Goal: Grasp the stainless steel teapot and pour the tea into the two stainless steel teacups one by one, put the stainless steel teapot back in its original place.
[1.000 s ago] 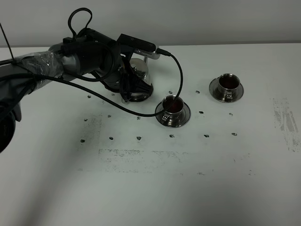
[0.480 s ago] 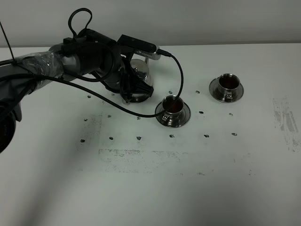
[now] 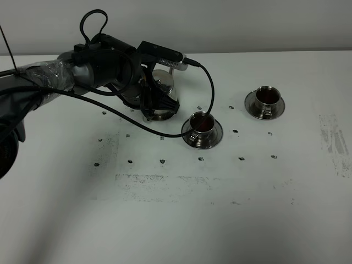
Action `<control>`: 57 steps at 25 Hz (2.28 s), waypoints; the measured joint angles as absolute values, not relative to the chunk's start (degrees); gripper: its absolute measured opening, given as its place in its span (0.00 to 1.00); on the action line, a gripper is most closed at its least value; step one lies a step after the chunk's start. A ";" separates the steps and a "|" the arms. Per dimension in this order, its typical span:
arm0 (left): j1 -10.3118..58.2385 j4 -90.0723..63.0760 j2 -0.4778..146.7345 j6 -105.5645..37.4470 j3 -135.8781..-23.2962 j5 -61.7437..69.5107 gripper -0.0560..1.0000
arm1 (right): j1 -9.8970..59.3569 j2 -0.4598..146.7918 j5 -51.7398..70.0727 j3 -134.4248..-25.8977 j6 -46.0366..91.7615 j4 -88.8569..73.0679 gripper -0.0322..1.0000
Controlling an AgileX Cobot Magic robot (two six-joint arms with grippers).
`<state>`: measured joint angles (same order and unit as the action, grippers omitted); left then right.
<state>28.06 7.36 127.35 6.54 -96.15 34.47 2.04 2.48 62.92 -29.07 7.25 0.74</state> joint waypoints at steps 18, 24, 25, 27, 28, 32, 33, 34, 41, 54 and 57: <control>28.06 7.36 127.21 6.54 -96.32 33.57 0.43 | 2.04 2.48 62.92 -29.07 7.25 0.74 0.52; 28.06 7.36 127.21 7.55 -96.32 33.57 0.52 | 2.04 2.48 62.92 -29.07 7.25 0.74 0.52; 28.06 7.36 127.21 7.61 -96.32 33.63 0.52 | 2.04 2.48 62.92 -29.07 7.25 0.74 0.52; 28.06 7.36 127.21 7.67 -96.32 33.79 0.52 | 2.04 2.48 62.92 -29.07 7.25 0.74 0.52; 28.06 7.36 127.16 7.73 -96.32 33.94 0.52 | 2.04 2.48 62.92 -29.07 7.25 0.74 0.52; 28.06 6.79 126.90 7.78 -96.32 34.79 0.52 | 2.04 2.48 62.92 -29.07 7.25 0.74 0.52; 28.06 6.67 126.67 7.78 -96.32 34.94 0.52 | 2.04 2.48 62.92 -29.07 7.25 0.74 0.52; 28.06 6.57 126.36 7.83 -96.32 35.31 0.52 | 2.04 2.48 62.92 -29.07 7.25 0.74 0.52; 28.64 6.46 123.74 8.08 -96.32 37.89 0.52 | 2.04 2.48 62.92 -29.07 7.25 0.74 0.52; 31.63 8.74 111.16 8.08 -92.45 40.71 0.53 | 2.04 2.48 62.92 -29.07 7.25 0.74 0.52; 31.64 10.20 105.62 8.08 -87.18 39.37 0.53 | 2.04 2.48 62.92 -29.07 7.25 0.74 0.52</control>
<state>31.64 10.20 105.62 8.08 -87.18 39.37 2.04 2.48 62.92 -29.07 7.25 0.74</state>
